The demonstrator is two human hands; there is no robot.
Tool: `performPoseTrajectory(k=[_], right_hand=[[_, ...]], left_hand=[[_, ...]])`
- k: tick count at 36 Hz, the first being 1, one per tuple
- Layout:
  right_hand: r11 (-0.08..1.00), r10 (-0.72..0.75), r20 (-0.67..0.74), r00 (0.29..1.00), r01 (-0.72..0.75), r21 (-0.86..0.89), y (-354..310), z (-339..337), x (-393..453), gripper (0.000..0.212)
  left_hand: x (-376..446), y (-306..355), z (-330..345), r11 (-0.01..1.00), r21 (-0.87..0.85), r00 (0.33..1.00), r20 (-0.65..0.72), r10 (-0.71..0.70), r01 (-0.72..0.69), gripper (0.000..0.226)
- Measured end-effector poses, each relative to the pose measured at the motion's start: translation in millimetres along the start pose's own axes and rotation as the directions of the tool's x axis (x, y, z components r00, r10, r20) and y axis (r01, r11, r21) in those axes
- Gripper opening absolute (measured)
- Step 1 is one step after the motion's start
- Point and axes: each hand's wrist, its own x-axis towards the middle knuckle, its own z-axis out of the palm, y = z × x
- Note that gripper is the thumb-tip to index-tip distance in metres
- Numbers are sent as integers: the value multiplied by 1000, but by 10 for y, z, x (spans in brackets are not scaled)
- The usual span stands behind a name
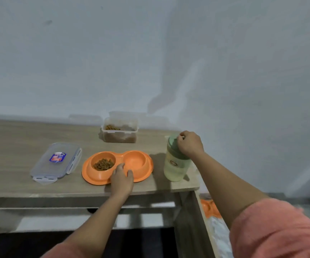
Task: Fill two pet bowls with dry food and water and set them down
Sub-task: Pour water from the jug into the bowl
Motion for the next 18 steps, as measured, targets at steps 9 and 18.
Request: performPoseTrajectory(k=[9, 18], right_hand=[[990, -65, 19, 998, 62, 123, 491, -60, -66, 51], [825, 91, 90, 992, -126, 551, 895, -19, -154, 72]], left_hand=[[-244, -228, 253, 990, 110, 995, 41, -96, 91, 48], [-202, -313, 309, 925, 379, 971, 219, -93, 3, 55]])
